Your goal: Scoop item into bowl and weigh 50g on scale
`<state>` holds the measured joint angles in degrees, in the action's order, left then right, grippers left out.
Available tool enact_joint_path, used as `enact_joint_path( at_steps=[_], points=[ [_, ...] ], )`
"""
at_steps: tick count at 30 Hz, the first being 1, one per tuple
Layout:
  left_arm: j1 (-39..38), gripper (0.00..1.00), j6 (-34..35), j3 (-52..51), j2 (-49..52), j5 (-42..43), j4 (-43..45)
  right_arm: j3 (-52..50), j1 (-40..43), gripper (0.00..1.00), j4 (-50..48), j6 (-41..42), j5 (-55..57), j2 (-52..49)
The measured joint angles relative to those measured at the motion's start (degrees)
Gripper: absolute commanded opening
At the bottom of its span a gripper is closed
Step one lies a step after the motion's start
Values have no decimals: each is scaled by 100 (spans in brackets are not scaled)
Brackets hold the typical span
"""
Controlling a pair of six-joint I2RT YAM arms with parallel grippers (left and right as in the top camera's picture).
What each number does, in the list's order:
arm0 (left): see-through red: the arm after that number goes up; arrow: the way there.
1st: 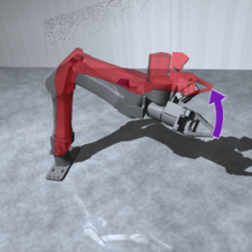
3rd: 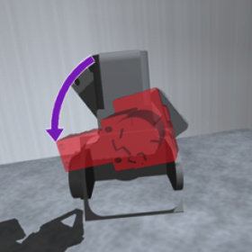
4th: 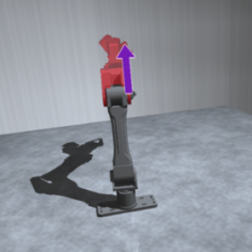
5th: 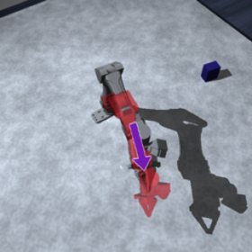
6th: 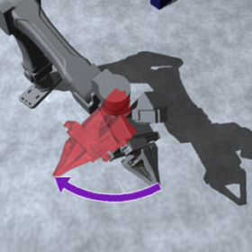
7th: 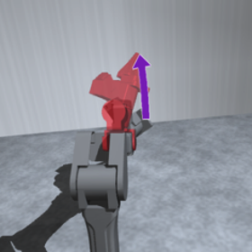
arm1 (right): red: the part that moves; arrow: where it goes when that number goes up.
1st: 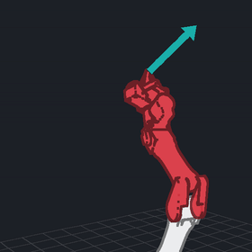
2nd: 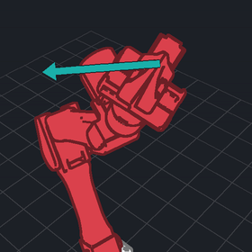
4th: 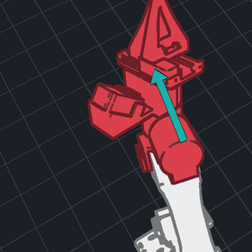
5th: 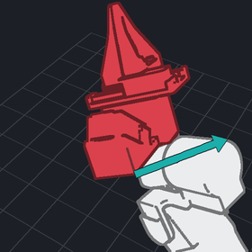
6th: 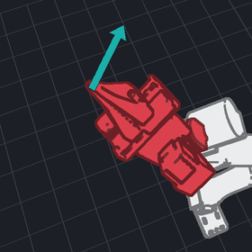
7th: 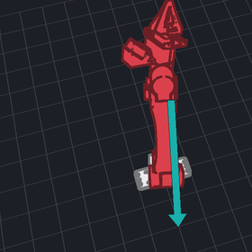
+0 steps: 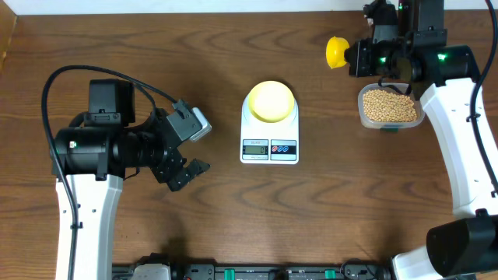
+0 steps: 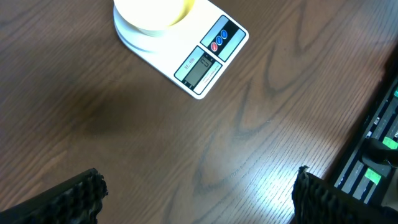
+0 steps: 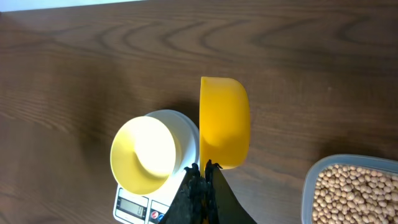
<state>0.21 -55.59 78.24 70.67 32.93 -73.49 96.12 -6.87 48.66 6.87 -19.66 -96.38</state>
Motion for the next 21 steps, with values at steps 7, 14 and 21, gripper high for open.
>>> enact_joint_path(
  at_steps=[7, 14, 21],
  points=[
    [0, 98, 0, 0, 0, 0, 0, 15, 0, 1, 802, -15, -179, 0],
    [0, 98, 0, 0, 0, 0, 0, 15, 0, 1, 1593, -70, 155, 0],
    [0, 98, 0, 0, 0, 2, 0, -175, 0, 1, 1231, -105, 595, 0]
  ],
)
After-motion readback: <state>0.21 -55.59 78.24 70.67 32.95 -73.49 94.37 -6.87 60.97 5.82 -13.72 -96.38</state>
